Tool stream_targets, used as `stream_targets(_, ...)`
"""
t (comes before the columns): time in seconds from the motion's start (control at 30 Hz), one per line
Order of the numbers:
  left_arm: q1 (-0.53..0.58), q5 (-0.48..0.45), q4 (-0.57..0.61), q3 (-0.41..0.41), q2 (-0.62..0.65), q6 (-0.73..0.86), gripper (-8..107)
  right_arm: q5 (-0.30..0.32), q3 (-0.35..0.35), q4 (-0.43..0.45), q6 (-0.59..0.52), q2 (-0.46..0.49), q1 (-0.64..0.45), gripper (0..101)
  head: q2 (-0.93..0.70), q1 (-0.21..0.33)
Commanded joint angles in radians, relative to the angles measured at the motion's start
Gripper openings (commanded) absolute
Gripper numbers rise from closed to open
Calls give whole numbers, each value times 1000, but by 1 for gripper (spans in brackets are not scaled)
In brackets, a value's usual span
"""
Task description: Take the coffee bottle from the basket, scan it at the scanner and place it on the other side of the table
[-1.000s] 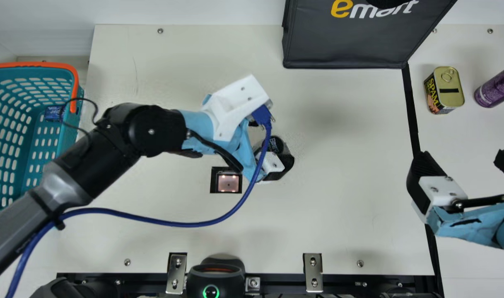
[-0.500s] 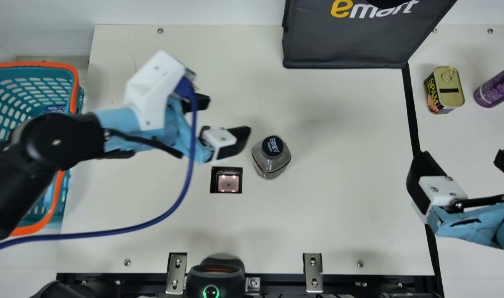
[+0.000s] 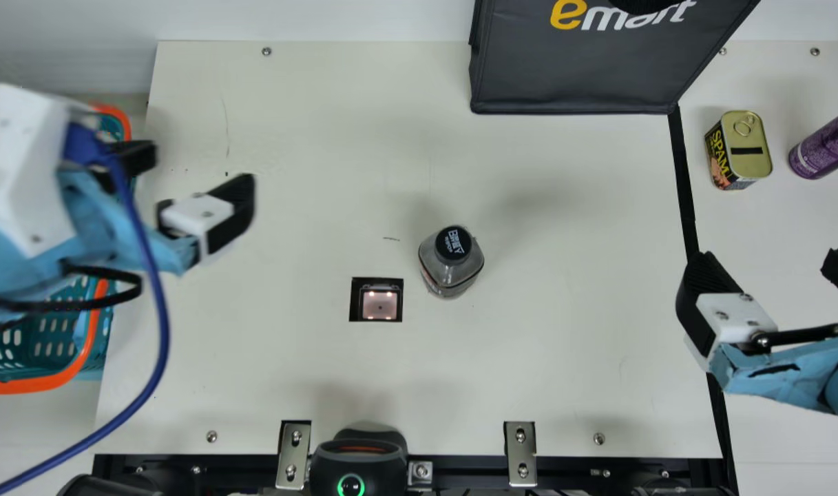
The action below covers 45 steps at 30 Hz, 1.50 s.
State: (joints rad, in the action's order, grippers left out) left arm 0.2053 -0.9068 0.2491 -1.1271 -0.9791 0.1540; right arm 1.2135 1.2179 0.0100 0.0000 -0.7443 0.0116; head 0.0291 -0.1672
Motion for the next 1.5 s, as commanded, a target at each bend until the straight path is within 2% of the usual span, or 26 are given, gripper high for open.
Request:
stream_targets(0.0, -17, -31, -91, -13, 54, -43, 90, 0, 0, 0, 0, 0, 0, 95, -2, 29)
stream_targets(0.23, -40, -138, -185, -67, 153, -124, 90, 1, 0, 0, 0, 0, 0, 95, -2, 29)
stream_targets(0.43, -47, -252, -189, -119, 201, -185, 90, 1, 0, 0, 0, 0, 0, 95, -2, 29)
stream_targets(0.47, -45, -215, -193, -109, 198, -174, 90, 1, 0, 0, 0, 0, 0, 95, -2, 29)
stream_targets(0.57, -47, -251, -189, -119, 202, -184, 90, 1, 0, 0, 0, 0, 0, 95, -2, 29)
stream_targets(0.77, -47, -257, -189, -119, 202, -184, 90, -4, 4, 0, -5, -12, 9, 95, -2, 29)
stream_targets(0.97, -47, -257, -189, -119, 202, -184, 90, -15, 33, 0, -54, -94, 87, 95, -2, 29)
stream_targets(1.27, -47, -255, -189, -119, 202, -184, 90, -10, 65, -12, -144, -240, 270, 95, -2, 29)
stream_targets(1.47, -47, -255, -189, -119, 202, -184, 90, -22, 70, -12, -147, -326, 388, 95, -2, 29)
